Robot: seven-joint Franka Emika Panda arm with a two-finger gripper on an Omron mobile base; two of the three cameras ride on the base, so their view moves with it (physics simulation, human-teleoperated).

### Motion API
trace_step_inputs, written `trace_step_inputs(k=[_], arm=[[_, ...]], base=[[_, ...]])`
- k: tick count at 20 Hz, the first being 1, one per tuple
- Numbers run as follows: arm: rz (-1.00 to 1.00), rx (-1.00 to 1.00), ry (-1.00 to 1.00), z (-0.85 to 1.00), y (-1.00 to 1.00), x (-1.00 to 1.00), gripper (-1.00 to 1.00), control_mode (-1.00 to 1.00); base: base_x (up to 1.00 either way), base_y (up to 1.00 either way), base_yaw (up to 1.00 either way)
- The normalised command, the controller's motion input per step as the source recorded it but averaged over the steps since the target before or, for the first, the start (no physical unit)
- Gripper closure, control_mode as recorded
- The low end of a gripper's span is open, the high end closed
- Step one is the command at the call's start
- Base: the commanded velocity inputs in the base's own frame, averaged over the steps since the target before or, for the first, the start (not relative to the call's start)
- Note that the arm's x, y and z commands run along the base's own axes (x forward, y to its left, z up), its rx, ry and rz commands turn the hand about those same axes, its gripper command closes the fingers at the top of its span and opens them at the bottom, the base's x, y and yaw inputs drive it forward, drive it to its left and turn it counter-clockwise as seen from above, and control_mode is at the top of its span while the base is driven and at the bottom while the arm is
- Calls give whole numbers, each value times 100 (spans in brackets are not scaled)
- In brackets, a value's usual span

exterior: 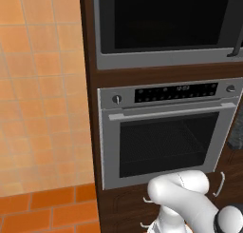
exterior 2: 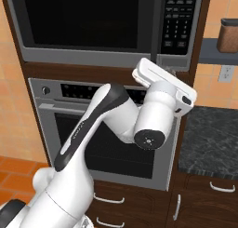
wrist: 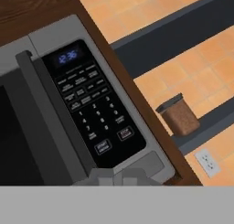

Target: Open the microwave, place the bowl with waffle inside the microwave, then close the microwave door and turn it on.

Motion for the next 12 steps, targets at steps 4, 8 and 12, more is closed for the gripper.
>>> trace_step_inputs(k=[4,8,12], arm=[[16,-4,-1,0,5,1,100,-100],[11,-27,-8,0,-15,2,100,-100],[9,-37,-20,0,-7,3,100,-100]], base=[[0,0,0],[0,0,0],[0,0,0]])
